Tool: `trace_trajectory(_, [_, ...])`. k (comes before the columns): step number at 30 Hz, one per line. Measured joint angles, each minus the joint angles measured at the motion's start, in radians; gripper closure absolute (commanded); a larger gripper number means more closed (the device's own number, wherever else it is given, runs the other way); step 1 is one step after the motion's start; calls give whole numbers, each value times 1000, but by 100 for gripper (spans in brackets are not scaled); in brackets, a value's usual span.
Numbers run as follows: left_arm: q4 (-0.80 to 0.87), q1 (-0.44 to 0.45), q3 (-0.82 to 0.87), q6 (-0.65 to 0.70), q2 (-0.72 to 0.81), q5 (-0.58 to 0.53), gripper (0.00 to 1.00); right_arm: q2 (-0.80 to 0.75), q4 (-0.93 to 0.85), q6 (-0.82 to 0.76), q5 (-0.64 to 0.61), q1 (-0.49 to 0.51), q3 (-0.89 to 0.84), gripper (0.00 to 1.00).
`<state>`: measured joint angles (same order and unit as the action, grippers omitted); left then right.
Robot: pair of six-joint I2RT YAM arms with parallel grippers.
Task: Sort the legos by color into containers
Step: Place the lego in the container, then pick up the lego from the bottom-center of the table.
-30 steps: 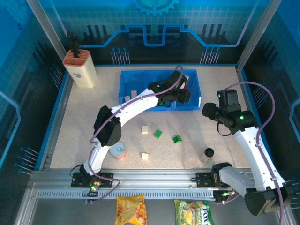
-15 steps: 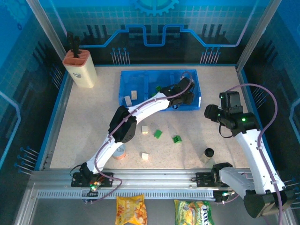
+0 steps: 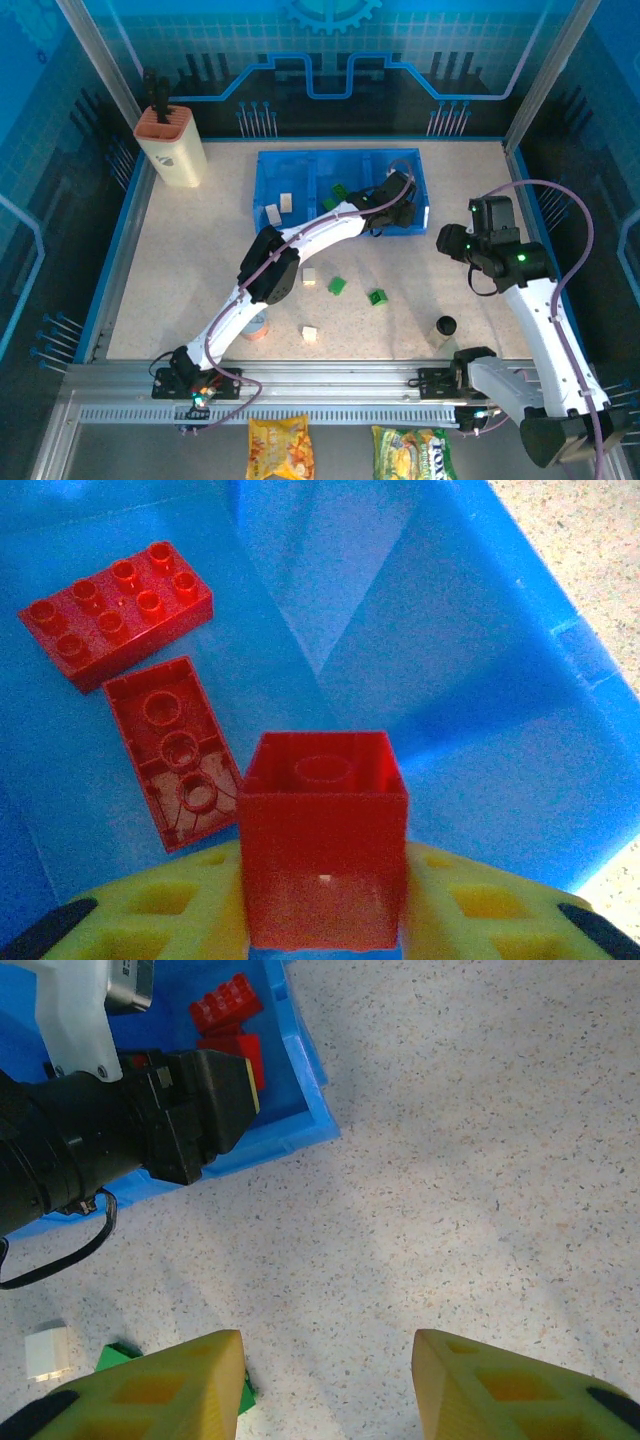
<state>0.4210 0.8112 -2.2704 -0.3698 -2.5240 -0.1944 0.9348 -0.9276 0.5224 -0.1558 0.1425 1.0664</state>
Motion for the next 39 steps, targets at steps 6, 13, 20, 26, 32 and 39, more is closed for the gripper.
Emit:
trace_trajectory(6, [-1, 2, -1, 2, 0, 1, 54, -5, 0, 0, 6, 0, 0, 51])
trace_trajectory(13, [0, 3, -1, 3, 0, 13, 55, -6, 0, 0, 19, 0, 0, 51])
trace_trajectory(20, [53, 3, 3, 18, 47, 36, 55, -4, 8, 8, 51, 0, -8, 52])
trace_trajectory(26, [97, 3, 55, 41, 180, 58, 55, 24, 21, 16, 63, 5, -20, 52])
trace_trajectory(32, [161, -3, 192, 66, 319, 66, 55, 74, 28, 27, 70, 50, -19, 52])
trace_trajectory(39, [222, -80, 486, 62, 513, 116, 55, 153, 26, 32, 47, 165, 3, 52])
